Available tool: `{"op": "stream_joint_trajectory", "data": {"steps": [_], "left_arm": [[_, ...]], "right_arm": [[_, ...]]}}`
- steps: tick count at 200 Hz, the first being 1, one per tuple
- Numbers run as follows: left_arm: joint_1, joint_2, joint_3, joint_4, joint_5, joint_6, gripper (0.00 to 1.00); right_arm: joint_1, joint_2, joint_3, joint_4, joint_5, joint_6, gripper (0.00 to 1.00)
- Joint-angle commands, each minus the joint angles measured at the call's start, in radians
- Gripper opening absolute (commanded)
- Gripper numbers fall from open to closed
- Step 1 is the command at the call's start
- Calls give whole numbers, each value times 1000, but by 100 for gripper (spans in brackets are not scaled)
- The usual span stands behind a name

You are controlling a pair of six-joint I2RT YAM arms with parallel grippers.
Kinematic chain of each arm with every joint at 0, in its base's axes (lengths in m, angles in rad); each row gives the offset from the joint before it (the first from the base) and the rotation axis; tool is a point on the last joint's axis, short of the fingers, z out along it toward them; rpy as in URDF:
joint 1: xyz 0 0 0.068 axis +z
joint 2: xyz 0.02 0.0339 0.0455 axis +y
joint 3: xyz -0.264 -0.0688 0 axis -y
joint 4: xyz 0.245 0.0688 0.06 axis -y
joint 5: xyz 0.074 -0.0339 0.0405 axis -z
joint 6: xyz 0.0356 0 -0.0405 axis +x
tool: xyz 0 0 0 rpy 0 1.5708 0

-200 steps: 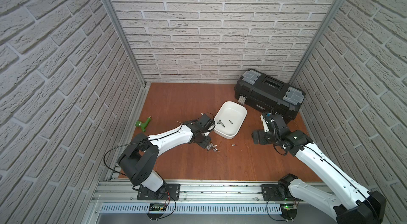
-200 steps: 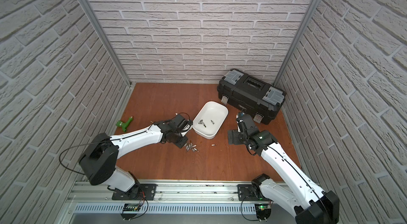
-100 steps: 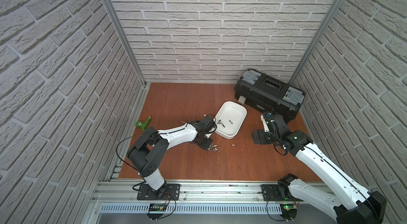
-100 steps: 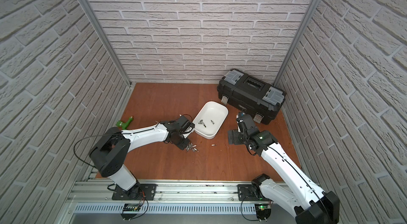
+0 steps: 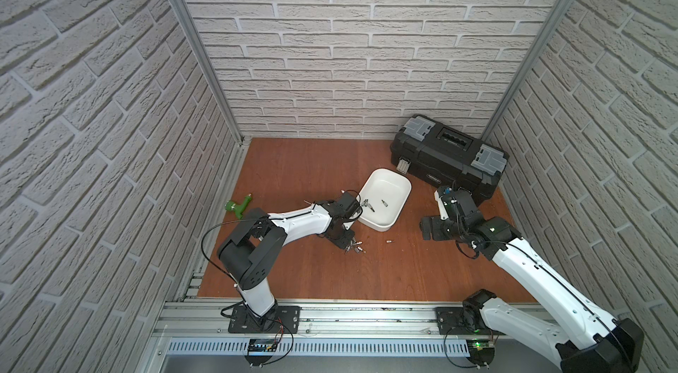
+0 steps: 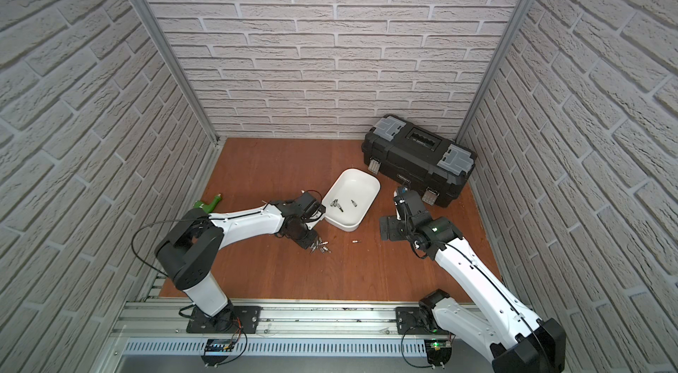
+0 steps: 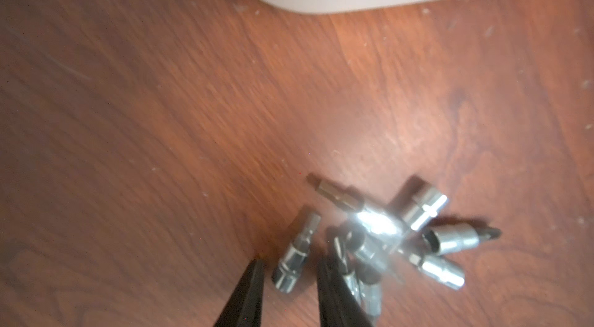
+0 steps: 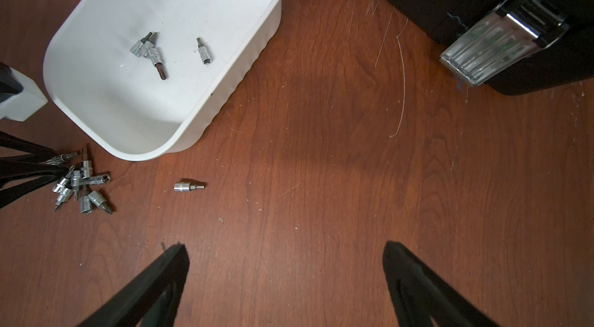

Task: Put the bit on the desktop into the storage box
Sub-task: Pick up the screwdriver bit from the center of the board, then place the screwdriver bit in the storage box.

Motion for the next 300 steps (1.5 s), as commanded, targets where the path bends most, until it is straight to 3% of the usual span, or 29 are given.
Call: {"op": "stream_joint_trajectory", "data": {"steps": [1, 77, 163, 222, 300], "left_arm": [[4, 24, 21, 11, 13, 15, 31], [5, 13, 11, 8, 10, 15, 15], [18, -119, 38, -49, -15, 1, 14], [18, -130, 298, -160, -74, 76, 16], [9, 136, 621, -192, -100, 157, 15]], "right_arm": [[-9, -10, 27, 4, 22, -1, 99], [-10, -8, 28, 3, 27, -1, 99], [-10, -27, 30, 4, 34, 10, 99], [-10, -45, 34, -3, 33, 13, 99], [-10, -96, 43, -28, 43, 12, 99]]}}
